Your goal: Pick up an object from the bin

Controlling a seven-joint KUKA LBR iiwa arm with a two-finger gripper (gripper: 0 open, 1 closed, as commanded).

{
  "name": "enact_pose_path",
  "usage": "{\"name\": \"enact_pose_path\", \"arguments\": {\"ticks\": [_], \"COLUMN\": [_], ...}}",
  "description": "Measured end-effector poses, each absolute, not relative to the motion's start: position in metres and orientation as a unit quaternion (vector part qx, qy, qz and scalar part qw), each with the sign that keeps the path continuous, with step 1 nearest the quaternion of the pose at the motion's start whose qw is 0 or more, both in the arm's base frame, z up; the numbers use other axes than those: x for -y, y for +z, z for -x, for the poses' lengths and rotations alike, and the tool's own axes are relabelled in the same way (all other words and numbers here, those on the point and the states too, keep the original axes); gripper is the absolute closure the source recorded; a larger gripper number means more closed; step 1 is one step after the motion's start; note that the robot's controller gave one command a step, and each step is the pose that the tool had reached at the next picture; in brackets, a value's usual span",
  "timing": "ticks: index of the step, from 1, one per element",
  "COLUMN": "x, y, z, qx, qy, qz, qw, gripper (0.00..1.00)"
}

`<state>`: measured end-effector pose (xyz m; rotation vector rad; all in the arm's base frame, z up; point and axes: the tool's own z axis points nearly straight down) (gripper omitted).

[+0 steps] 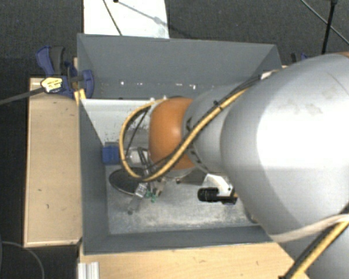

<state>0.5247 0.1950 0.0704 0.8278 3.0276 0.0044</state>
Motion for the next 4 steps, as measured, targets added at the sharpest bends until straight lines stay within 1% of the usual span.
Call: {"name": "enact_pose_path", "arguments": {"ticks": [1,2,3,4], "x": [-0.194,-0.222,-0.232,-0.236], "y": [0.070,0.092,0.155,0.188], "z": [-0.524,-0.543,-0.543,-0.538], "qx": [-0.965,-0.960,-0.963,-0.966], "qy": [0.000,-0.012,0.002,0.001], "qz": [-0.263,-0.278,-0.268,-0.258], "qw": [0.001,0.000,0.002,0.001], "gripper": [1.00,1.00,1.00,1.00]}}
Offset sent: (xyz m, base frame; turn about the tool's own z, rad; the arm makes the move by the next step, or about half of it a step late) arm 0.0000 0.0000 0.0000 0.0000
